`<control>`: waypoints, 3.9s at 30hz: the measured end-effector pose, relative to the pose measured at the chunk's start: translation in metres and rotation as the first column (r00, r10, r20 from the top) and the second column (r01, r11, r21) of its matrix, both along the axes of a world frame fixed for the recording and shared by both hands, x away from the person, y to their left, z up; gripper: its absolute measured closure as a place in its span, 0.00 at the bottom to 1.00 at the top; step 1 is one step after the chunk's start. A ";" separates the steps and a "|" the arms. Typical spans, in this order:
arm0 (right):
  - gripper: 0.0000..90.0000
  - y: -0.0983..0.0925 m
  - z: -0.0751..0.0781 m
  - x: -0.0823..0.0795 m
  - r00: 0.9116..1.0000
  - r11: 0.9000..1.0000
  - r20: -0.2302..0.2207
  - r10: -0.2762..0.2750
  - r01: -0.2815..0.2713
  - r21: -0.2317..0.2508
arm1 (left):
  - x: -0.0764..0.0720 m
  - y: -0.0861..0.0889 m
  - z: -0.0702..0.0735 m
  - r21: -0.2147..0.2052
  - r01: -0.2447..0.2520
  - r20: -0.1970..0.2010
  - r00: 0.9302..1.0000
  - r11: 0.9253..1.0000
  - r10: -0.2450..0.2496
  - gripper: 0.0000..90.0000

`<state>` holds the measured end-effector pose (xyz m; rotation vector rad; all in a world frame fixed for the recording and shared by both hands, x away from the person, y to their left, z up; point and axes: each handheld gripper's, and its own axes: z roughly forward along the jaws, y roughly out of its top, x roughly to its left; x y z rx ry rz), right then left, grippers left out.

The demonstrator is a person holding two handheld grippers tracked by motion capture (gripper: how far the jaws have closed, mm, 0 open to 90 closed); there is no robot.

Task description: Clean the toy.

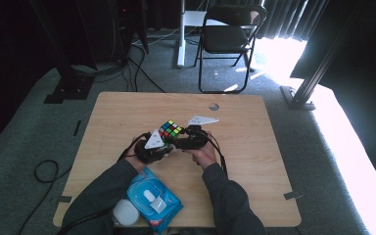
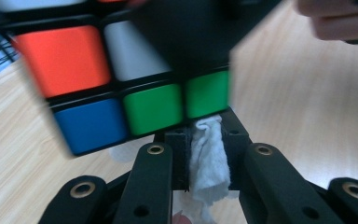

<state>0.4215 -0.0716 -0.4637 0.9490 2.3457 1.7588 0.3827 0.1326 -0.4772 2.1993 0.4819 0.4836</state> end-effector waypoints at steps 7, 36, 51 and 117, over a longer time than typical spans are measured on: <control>0.38 -0.002 -0.001 -0.001 1.000 1.000 -0.001 -0.001 0.001 -0.001 | 0.002 0.003 0.000 -0.001 -0.021 0.004 1.000 1.000 0.021 0.88; 0.38 -0.003 -0.014 0.000 1.000 0.995 0.012 -0.020 0.021 -0.093 | 0.014 0.052 0.017 -0.121 -0.282 0.045 0.956 0.952 0.289 0.87; 0.38 0.000 -0.033 -0.001 0.997 0.969 0.067 -0.032 0.048 -0.241 | 0.016 0.067 0.004 -0.082 -0.366 0.029 0.929 0.927 0.370 0.87; 0.26 0.002 -0.047 -0.006 0.991 0.932 0.130 -0.037 0.081 -0.354 | 0.018 0.105 -0.019 -0.118 -0.476 -0.153 0.876 0.871 0.458 0.46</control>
